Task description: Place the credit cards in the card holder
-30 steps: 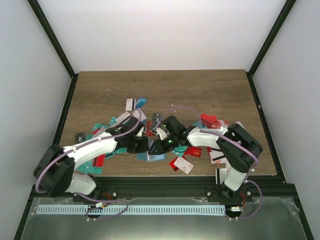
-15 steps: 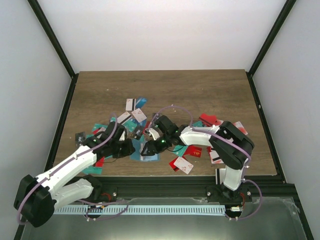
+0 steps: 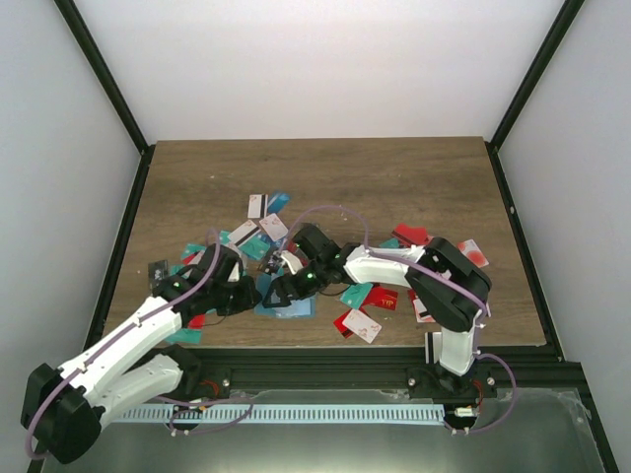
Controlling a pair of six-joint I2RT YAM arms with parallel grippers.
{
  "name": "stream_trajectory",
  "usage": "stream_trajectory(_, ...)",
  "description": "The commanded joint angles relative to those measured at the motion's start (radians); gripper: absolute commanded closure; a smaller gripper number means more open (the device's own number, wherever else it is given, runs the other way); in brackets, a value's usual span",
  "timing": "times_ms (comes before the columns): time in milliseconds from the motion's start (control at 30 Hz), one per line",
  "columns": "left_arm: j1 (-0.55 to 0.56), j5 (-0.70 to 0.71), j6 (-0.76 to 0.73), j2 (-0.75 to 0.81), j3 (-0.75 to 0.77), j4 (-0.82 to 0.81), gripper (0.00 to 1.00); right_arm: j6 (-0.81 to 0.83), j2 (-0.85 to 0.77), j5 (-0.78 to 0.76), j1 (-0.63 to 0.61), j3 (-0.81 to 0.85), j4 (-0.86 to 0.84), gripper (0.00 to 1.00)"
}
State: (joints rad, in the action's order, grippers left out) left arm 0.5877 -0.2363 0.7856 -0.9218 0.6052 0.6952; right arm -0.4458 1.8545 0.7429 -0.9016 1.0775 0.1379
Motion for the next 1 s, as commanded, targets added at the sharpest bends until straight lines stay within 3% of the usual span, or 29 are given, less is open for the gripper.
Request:
stream_trajectory(0, -0.006, 0.012, 0.015, 0.03, -0.005, 0.029, 0.94, 0.005, 0.026, 0.005, -0.014, 0.053, 0.029, 0.14)
stream_trajectory(167, -0.007, 0.021, 0.017, 0.047, 0.009, 0.052, 0.94, 0.002, 0.025, -0.009, -0.014, 0.05, 0.033, 0.11)
stream_trajectory(300, -0.006, 0.015, 0.014, 0.055, 0.016, 0.056, 0.94, -0.003, 0.01, 0.005, -0.016, 0.046, 0.003, 0.0)
stream_trajectory(467, -0.008, 0.005, 0.0, 0.043, 0.034, 0.048, 0.94, -0.007, -0.009, 0.014, -0.017, 0.041, -0.02, 0.0)
stream_trajectory(767, -0.008, -0.019, -0.027, -0.016, 0.073, 0.028, 0.94, 0.039, -0.072, -0.192, -0.016, 0.041, 0.083, 0.0)
stream_trajectory(967, -0.006, -0.112, -0.059, -0.077, 0.094, -0.047, 0.94, 0.032, -0.104, -0.219, -0.014, 0.016, 0.093, 0.0)
